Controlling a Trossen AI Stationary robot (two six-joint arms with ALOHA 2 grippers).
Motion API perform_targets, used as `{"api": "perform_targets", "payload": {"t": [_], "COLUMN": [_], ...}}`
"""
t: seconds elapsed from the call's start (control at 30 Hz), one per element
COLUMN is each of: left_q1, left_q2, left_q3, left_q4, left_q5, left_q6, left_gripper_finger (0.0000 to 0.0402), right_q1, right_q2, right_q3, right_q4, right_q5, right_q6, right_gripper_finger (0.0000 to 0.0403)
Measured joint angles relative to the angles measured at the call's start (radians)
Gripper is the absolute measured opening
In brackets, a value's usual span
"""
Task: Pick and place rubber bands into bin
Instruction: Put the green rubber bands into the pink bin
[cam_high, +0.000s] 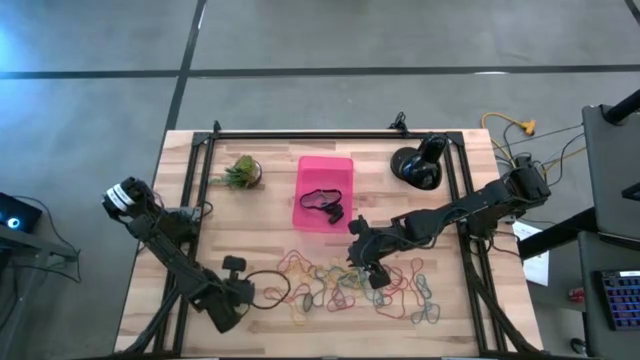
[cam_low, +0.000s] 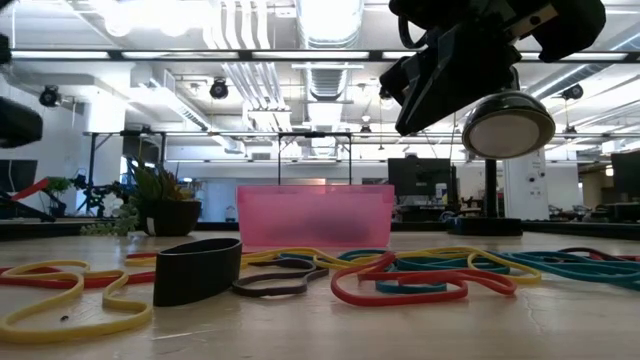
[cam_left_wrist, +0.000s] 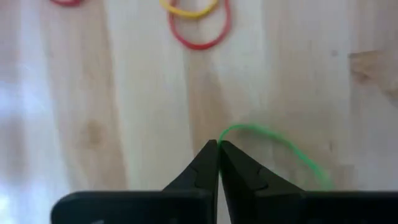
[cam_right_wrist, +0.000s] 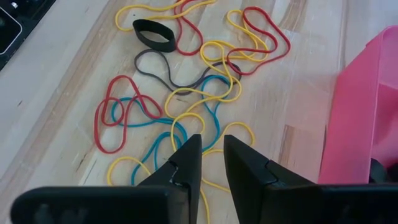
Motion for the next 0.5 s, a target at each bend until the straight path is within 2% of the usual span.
{"api": "perform_targets", "payload": {"t": [0.27,0.5], "left_q1": [0.011,0.013], "left_q2": [-0.002,-0.002], "left_q3": [0.035,0.111], "left_q4": [-0.083,-0.232], "left_q5": [-0.237,-0.566], "left_q6": [0.071,0.082], "left_gripper_finger": [0.0000,0.0000], "right_q1": [0.000,0.000], "right_q2": [0.000,0.000], "right_q3": [0.000,0.000], "right_q4": [0.000,0.000], "right_q5": [0.000,0.000], "right_q6": [0.000,0.000], "right_gripper_finger": [0.0059,0.0061]}}
